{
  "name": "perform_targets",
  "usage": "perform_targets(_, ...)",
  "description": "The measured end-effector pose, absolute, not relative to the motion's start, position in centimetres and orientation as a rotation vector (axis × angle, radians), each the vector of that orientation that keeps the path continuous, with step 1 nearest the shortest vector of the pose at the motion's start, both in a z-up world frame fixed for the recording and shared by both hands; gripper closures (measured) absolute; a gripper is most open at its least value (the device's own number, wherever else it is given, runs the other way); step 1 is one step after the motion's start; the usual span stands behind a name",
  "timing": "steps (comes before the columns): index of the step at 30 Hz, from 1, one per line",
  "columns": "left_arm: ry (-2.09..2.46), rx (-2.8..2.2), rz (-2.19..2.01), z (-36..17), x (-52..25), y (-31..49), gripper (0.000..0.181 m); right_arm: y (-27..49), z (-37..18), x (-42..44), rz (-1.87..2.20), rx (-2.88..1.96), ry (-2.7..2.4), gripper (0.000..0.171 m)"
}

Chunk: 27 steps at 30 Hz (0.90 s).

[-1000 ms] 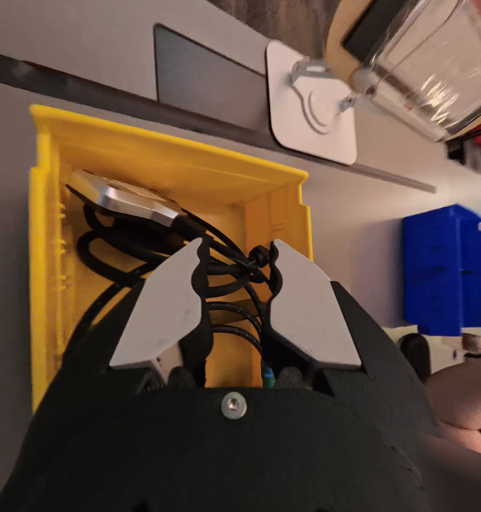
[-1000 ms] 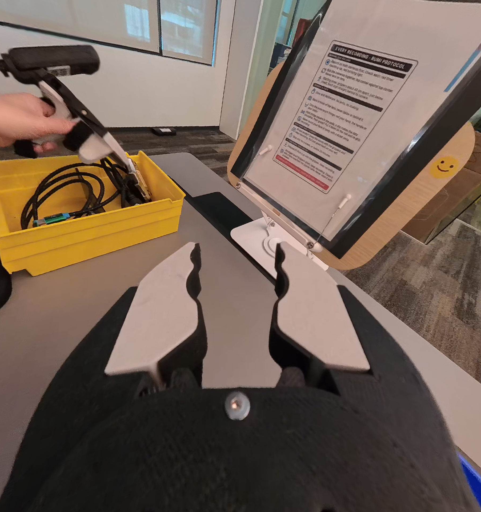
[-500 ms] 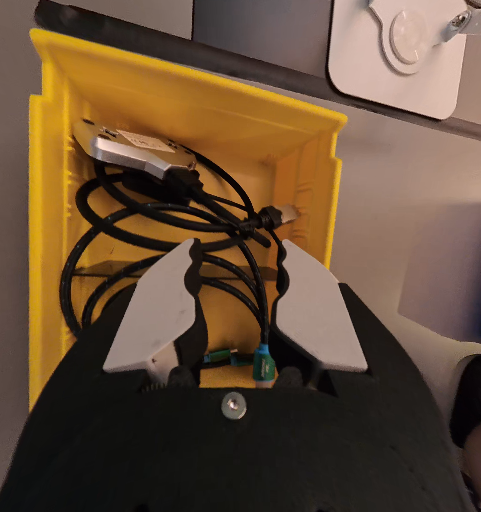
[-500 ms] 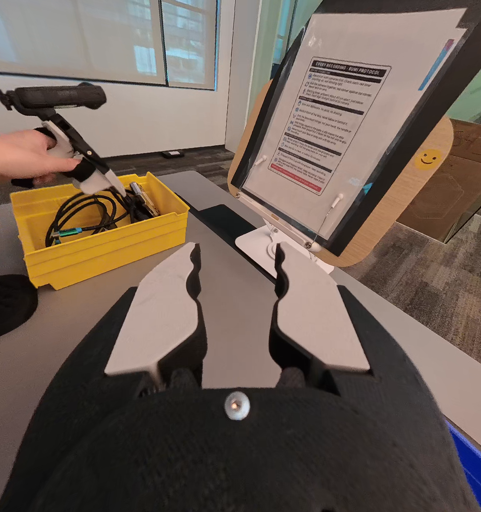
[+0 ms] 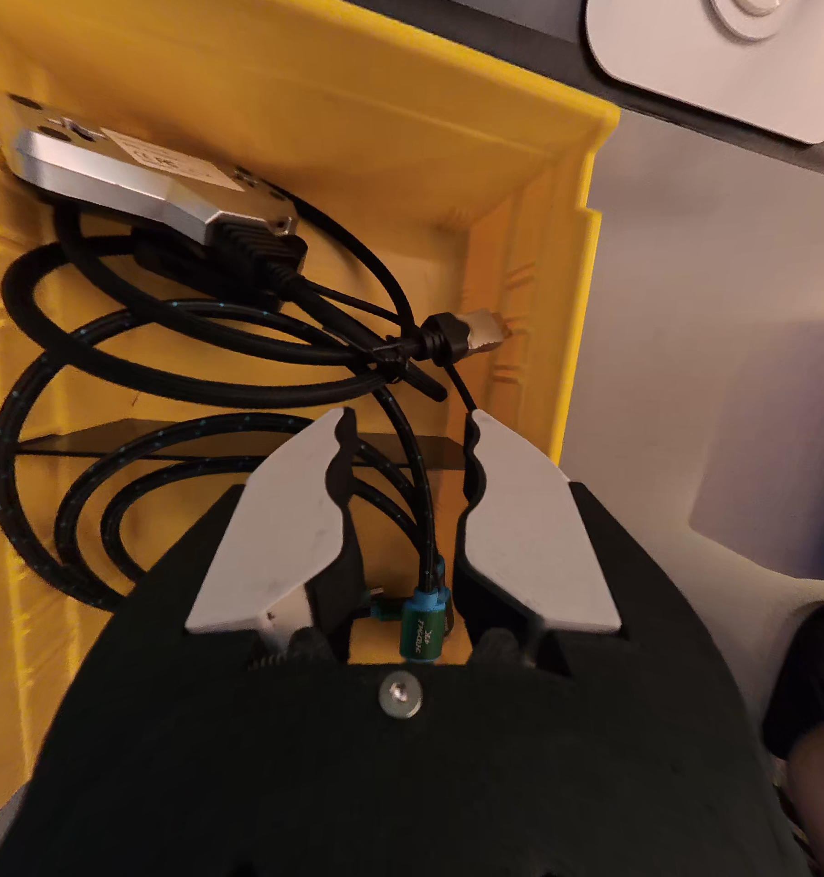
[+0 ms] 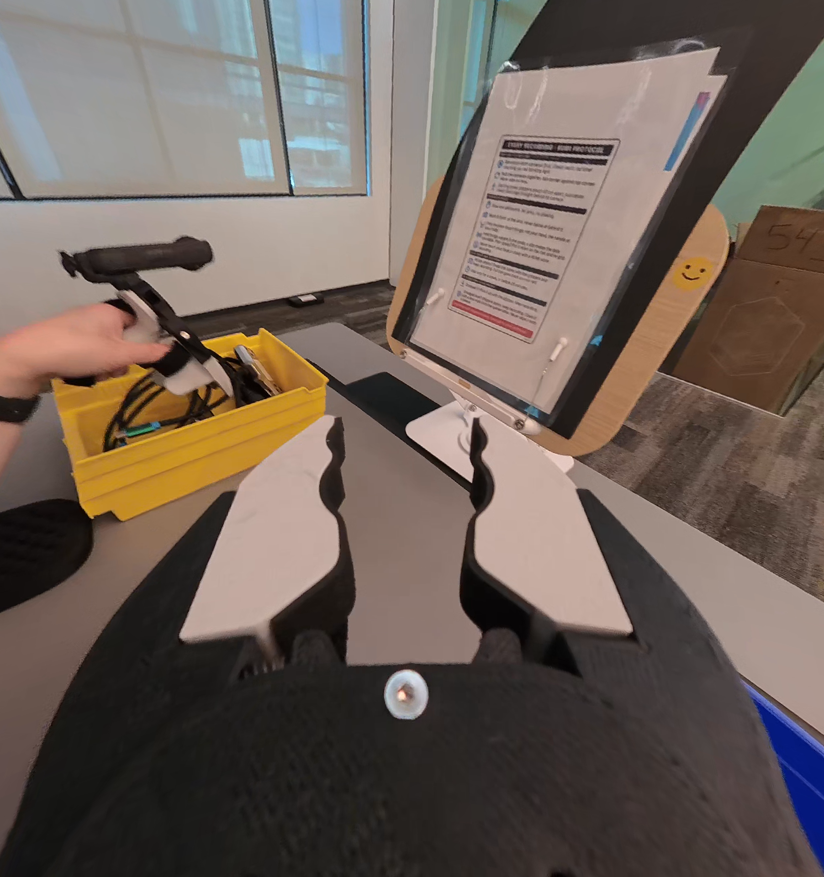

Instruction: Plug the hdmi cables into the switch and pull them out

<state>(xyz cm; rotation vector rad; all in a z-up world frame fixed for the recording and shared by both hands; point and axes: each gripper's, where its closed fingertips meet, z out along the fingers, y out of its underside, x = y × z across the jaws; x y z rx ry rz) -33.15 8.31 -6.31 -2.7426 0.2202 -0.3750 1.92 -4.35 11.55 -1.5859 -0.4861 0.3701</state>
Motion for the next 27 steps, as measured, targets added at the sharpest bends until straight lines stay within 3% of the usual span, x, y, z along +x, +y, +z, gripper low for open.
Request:
perform_targets(6, 0.150, -2.726, -0.540, -6.2, -34.0, 8.6, 0.150, -4.2, 11.2, 1.7, 0.346, -1.603, -0.501, 0.120)
perform_targets(9, 0.081, -2.680, -0.629, -5.8, -34.9, 9.2, 0.150, -4.2, 11.0, 1.5, 0.325, -1.610, -0.520, 0.120)
perform_targets(12, 0.045, -2.618, -0.697, -4.9, -35.3, 9.8, 0.138, -3.9, 10.7, 1.5, 0.300, -1.624, -0.529, 0.120)
perform_targets(19, 0.058, -2.567, -0.616, -5.3, -35.2, 11.3, 0.151, -3.7, 10.5, 1.1, 0.322, -1.623, -0.529, 0.120)
perform_targets(21, 0.058, -2.644, -0.636, -6.9, -35.0, 10.9, 0.139, -3.6, 10.4, 1.2, 0.304, -1.628, -0.532, 0.120)
perform_targets(27, 0.058, -2.580, -0.771, -5.9, -34.6, 11.3, 0.139, -3.2, 10.0, 0.9, 0.318, -1.639, -0.536, 0.120)
